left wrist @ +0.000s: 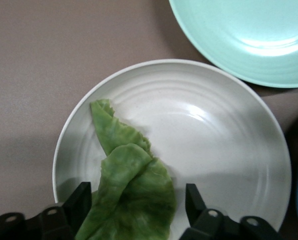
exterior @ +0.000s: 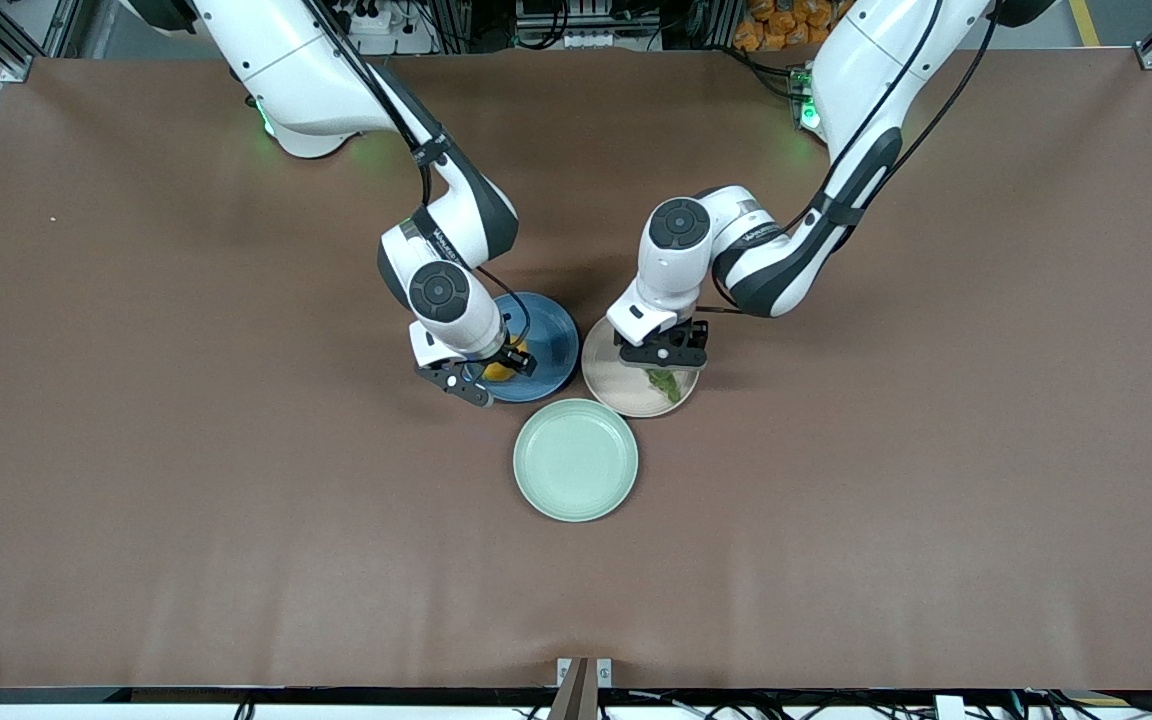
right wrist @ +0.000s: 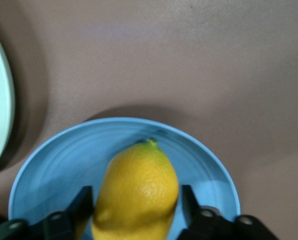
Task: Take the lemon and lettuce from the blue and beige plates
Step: 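Close the right gripper on the lemon while the left gripper grasps the lettuce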
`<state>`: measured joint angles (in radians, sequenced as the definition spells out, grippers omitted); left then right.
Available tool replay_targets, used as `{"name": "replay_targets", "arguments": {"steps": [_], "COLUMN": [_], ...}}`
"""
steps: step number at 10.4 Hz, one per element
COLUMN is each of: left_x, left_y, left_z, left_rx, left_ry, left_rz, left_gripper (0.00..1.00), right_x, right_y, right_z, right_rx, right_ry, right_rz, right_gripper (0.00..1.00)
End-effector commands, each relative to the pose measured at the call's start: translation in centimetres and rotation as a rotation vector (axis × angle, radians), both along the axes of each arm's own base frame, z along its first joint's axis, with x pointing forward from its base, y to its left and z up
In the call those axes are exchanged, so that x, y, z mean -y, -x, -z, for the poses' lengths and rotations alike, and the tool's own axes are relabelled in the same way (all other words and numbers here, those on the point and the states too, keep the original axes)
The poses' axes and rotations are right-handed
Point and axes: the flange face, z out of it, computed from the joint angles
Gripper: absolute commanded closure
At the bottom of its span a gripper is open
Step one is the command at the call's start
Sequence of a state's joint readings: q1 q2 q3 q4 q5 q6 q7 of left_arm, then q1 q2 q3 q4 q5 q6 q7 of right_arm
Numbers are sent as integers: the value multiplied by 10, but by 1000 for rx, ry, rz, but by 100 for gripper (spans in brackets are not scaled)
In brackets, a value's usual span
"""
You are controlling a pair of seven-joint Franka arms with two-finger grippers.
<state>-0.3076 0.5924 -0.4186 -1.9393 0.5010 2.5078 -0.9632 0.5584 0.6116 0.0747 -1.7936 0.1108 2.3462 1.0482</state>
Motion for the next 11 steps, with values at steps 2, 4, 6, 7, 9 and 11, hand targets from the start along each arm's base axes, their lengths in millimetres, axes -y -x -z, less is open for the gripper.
{"name": "replay_targets", "arguments": {"steps": [2,4,6,7,9,11], "left_x": [-4,-5,-7,-7,-4,-3], "left_y": [-9,-9,-11,-13,-19,-30], "left_z": [11,15,13,11,2,-26], "left_rx": [13,8,10,13,25,65], "left_ry": [-7,-8,-8,-8,3,21], "left_rz": [-25,-28,-33,-35,-58,-106], "left_gripper": [30,47,80,97,100,100], "right_x": [-5,-1,16,30,57,94], "right_y": [-3,-8,-17,-24,-37,-51], "right_z": [-5,-26,-54,-69,-94,-107], "right_rx": [6,13,11,10,24,25], "right_ry": [-10,-15,2,4,18,58], "right_rz": [34,41,47,61,46,-14], "right_gripper": [100,100,100,100,100,100]}}
